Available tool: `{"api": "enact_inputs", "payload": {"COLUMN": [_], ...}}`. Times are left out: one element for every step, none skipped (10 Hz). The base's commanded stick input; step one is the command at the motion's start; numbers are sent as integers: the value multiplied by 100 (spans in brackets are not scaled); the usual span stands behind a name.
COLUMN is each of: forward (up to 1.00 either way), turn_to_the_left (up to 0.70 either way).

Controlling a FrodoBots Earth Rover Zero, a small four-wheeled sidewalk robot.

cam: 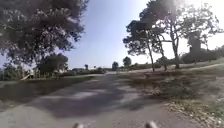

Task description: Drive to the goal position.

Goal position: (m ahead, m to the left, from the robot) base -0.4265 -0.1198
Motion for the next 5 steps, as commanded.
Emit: {"api": "enact_inputs", "payload": {"forward": [10, 11, 11, 11, 11], "turn_to_the_left": [-1, 0, -1, -1, -1]}}
